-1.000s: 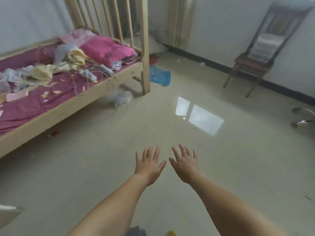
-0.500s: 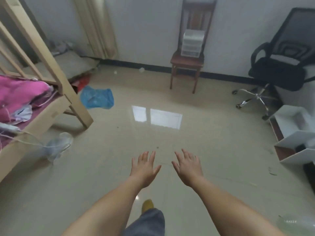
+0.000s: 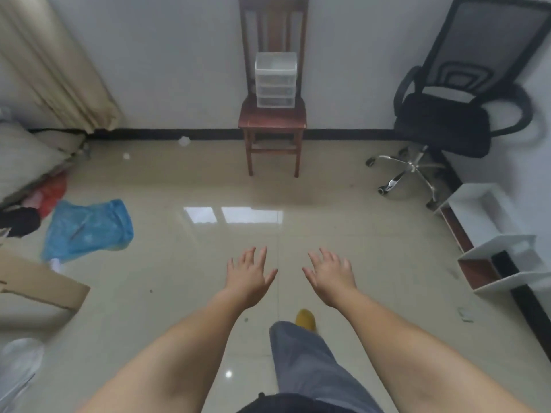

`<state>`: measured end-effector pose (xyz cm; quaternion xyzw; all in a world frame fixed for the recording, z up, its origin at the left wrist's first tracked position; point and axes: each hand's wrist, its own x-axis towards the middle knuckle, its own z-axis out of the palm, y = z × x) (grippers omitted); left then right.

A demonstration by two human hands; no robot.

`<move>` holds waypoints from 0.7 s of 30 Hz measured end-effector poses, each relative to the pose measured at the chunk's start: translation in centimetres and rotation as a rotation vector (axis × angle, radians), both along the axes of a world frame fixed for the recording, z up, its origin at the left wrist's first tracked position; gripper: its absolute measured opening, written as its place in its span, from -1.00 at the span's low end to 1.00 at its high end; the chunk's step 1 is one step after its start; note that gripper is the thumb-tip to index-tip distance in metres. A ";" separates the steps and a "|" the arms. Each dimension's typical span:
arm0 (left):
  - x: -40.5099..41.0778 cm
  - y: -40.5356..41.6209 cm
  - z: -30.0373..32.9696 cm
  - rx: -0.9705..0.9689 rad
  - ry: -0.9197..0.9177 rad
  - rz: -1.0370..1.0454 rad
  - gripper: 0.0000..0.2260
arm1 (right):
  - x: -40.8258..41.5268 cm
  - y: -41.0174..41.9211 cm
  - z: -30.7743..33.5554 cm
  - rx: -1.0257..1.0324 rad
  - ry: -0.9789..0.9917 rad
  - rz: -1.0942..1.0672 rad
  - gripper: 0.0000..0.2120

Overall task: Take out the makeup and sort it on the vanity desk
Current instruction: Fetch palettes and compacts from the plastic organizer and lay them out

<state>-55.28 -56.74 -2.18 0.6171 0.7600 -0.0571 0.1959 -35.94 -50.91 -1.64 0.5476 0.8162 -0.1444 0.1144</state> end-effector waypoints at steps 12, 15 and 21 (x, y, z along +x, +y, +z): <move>-6.7 29.4 1.2 0.029 -0.037 0.056 -0.42 | -7.2 30.4 0.1 -0.053 -0.027 0.091 -0.51; -11.0 36.0 -0.1 0.015 -0.027 0.066 -0.42 | -11.1 37.3 -1.0 -0.061 -0.017 0.100 -0.52; -20.3 50.5 -0.3 0.004 0.006 0.004 -0.42 | -18.5 51.2 -1.1 -0.067 0.009 -0.017 -0.53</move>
